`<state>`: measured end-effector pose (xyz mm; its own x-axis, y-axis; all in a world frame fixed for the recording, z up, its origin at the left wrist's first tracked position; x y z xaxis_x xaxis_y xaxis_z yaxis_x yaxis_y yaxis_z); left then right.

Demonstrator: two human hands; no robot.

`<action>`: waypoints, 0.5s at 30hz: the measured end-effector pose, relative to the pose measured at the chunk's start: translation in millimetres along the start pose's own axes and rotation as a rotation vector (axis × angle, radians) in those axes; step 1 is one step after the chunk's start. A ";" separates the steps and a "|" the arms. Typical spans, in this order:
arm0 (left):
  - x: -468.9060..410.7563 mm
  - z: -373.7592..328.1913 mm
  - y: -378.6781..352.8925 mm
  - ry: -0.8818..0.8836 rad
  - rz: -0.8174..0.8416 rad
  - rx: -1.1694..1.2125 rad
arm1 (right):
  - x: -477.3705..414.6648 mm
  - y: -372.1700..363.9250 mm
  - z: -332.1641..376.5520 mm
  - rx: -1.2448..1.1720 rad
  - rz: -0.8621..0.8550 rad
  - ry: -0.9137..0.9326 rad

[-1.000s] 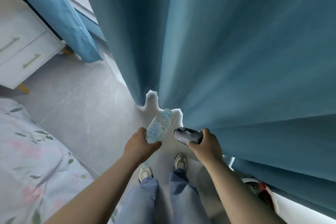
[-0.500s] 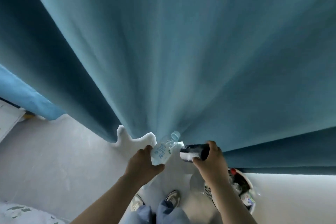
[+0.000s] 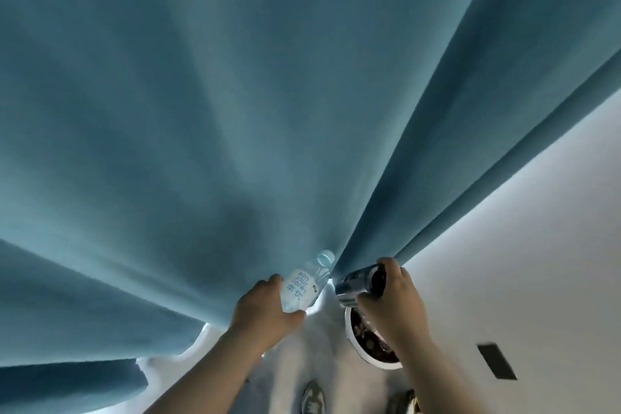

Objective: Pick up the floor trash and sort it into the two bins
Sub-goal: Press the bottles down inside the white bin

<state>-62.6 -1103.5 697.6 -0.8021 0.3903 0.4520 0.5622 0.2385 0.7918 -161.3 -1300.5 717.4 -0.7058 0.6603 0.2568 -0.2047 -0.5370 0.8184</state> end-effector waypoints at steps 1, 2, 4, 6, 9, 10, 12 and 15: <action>-6.2 -9.7 -1.4 -0.035 0.022 -0.034 | -0.1 5.6 -7.3 -0.018 -0.025 -0.036; -12.4 -17.9 -3.3 -0.070 0.046 -0.065 | 0.6 10.0 -13.6 -0.038 -0.053 -0.067; -25.5 -32.1 -6.6 -0.142 0.095 -0.116 | 4.6 17.2 -24.7 -0.066 -0.110 -0.132; -36.9 -44.5 -9.1 -0.210 0.144 -0.173 | 12.3 21.2 -37.6 -0.092 -0.171 -0.205; -49.9 -58.7 -16.3 -0.312 0.215 -0.278 | 31.0 20.2 -59.0 -0.143 -0.240 -0.332; -54.0 -62.4 -19.3 -0.343 0.235 -0.306 | 37.5 18.1 -66.0 -0.159 -0.258 -0.383; -60.7 -69.7 -26.1 -0.393 0.267 -0.351 | 49.1 13.9 -78.7 -0.193 -0.304 -0.464; -67.3 -78.6 -39.2 -0.452 0.299 -0.412 | 63.9 6.5 -95.8 -0.218 -0.347 -0.548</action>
<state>-46.5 -1209.1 668.4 -0.4110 0.7411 0.5309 0.5526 -0.2606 0.7916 -272.6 -1312.1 689.9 -0.1410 0.9530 0.2683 -0.5297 -0.3015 0.7928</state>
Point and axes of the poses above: each hand's wrist, its own x-axis away from the middle knuckle, its own y-axis out of the back of the hand, z = x × y, the point moved 4 cm from there along -x, towards the middle knuckle, and after that the axes turned 1 degree about -z, right-handed, at the moved point
